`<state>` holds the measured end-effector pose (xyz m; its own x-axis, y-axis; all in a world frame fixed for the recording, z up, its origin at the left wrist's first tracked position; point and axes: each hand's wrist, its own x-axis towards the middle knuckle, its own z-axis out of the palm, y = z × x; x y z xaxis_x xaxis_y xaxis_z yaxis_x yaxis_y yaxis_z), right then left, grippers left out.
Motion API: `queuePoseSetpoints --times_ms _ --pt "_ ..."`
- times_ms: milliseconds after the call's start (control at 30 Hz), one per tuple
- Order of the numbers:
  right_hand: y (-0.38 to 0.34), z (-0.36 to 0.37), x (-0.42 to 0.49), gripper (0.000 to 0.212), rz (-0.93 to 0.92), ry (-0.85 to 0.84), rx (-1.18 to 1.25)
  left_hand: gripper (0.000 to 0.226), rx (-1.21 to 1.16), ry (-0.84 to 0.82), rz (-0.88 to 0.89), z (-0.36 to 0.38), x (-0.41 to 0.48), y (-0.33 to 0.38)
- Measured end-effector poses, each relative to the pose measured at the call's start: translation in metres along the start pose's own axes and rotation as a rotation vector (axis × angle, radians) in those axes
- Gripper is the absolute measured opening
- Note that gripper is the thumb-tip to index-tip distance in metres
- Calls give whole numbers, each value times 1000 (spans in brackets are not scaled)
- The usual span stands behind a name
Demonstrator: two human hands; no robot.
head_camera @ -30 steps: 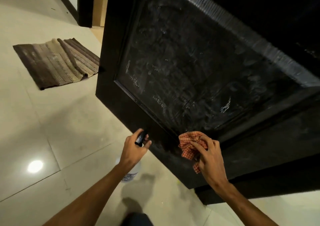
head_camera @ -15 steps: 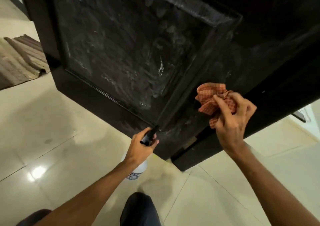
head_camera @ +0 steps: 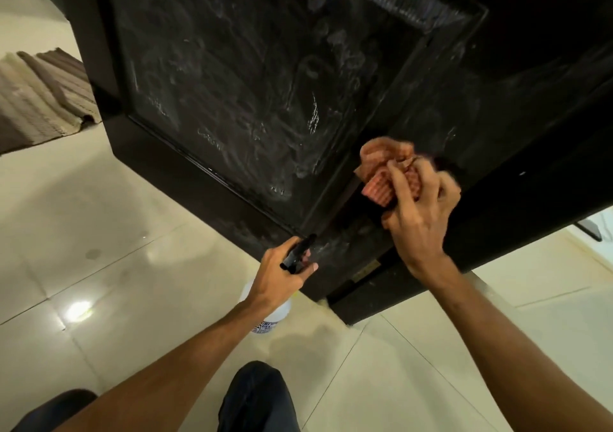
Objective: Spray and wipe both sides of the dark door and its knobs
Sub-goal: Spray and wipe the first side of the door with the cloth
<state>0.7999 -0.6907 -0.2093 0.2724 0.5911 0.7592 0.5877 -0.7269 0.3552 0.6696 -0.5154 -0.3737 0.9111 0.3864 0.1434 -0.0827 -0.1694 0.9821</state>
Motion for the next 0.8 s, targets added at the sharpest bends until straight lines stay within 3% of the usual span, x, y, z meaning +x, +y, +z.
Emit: queuePoseSetpoints --times_ms 33,100,167,233,367,400,433,500,567,633,733,800 --pt "-10 9 -18 44 -76 -49 -3 23 2 -1 -7 0 -1 -1" --pt "-34 28 -71 56 -308 -325 -10 24 -4 -10 -19 2 -5 -2" --pt "-40 31 -94 75 -324 -558 -43 25 -23 -14 -19 0 -2 4" --pt "-34 28 -72 72 -276 -489 -27 26 -41 -12 -16 -5 5 7" --pt "-18 5 2 41 -43 -41 -37 28 -27 33 -25 -15 5 3" --pt "-20 4 4 37 -9 -3 -7 29 -25 39 -19 -14 4 3" --pt "-25 5 -6 35 -51 -46 27 29 -32 39 -23 -13 0 2" --pt "-36 4 -39 49 -247 -299 40 26 -59 24 -27 -11 -5 10" --pt "-28 -7 -48 59 -254 -487 30 24 -72 -1 -1 -12 -2 21" --pt "-4 -21 -15 47 -175 -316 77 23 -78 -3 36 -13 5 32" --pt "32 -50 58 29 55 155 42 23 -90 -5 37 -11 9 42" --pt "38 -53 60 30 117 245 7 22 -87 -12 66 -5 5 48"
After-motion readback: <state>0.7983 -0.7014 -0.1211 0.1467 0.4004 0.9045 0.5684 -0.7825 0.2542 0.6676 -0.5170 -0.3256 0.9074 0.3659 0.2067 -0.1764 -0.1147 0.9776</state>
